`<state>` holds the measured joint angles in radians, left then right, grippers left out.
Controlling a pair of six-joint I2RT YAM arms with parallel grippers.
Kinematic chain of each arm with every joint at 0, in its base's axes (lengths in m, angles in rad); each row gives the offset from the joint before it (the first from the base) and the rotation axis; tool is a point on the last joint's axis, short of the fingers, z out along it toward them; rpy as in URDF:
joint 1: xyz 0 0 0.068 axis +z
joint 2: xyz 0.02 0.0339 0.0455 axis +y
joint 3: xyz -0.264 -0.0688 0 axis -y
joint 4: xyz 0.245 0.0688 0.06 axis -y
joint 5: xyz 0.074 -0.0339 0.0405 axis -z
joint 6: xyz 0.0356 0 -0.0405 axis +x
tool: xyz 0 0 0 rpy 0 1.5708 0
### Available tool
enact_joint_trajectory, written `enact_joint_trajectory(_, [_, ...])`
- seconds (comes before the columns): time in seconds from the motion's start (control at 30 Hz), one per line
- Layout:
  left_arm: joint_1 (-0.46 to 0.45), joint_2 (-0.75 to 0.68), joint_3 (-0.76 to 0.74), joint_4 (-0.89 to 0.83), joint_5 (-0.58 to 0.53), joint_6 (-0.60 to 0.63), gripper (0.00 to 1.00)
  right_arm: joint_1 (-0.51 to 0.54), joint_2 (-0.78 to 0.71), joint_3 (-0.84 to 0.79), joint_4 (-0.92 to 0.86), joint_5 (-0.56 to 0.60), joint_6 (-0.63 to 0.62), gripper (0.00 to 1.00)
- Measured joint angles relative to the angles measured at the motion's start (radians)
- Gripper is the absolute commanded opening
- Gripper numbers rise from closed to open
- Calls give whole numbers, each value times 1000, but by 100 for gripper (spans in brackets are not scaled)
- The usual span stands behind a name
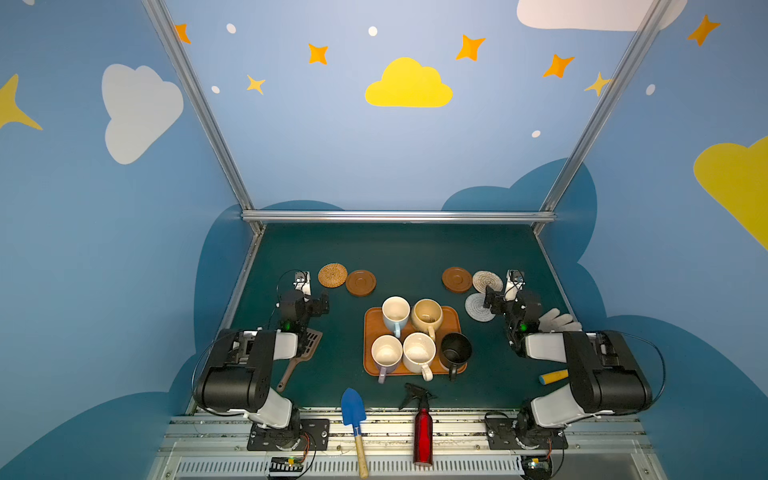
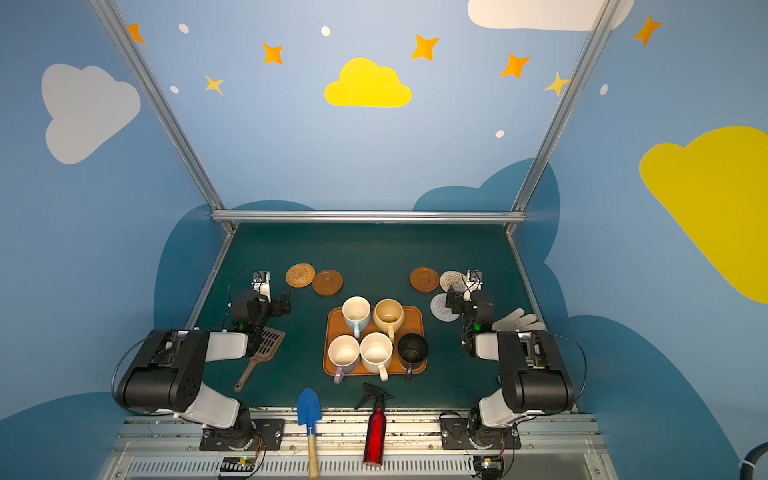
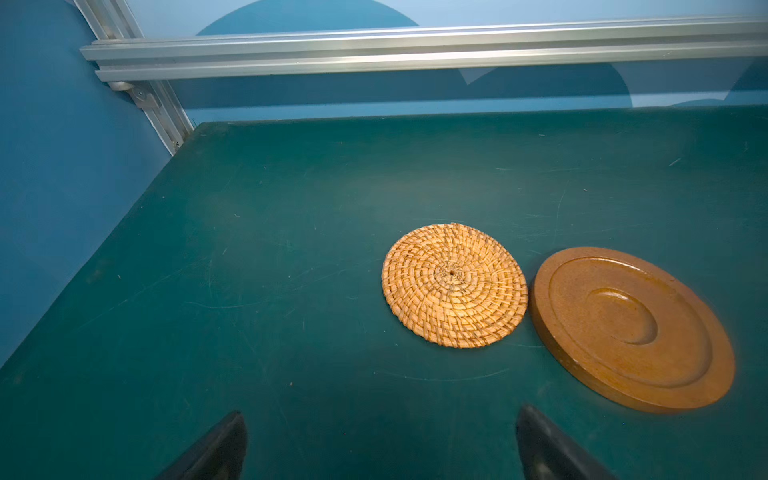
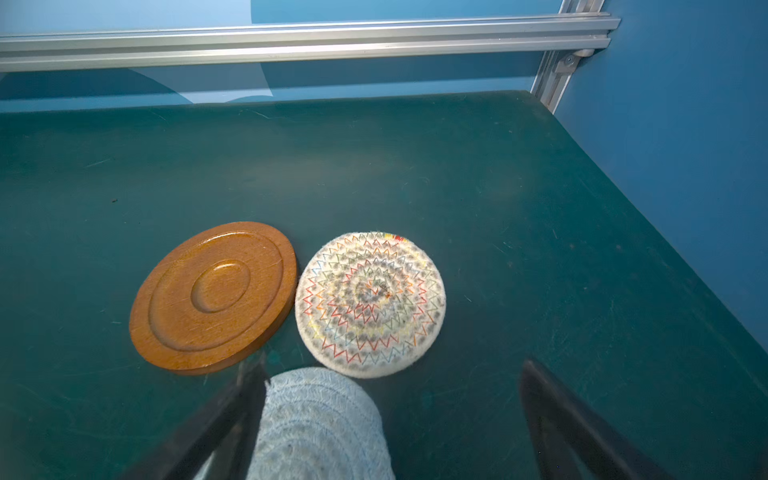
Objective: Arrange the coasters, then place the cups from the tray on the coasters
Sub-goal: 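Move both grippers forward toward the coasters beyond the mug tray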
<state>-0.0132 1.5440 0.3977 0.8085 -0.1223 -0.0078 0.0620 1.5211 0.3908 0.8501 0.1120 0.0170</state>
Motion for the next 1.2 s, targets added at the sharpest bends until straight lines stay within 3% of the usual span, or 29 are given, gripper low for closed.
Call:
enact_joint_trajectory(1.1, [5,0,0,-1,21,0,100,-2,0,0,-2,-7,-4,97])
enact_joint_trajectory(1.2, [5,-22,0,-28,22,0,100,-2,-29,22,-99,-24,-11,97])
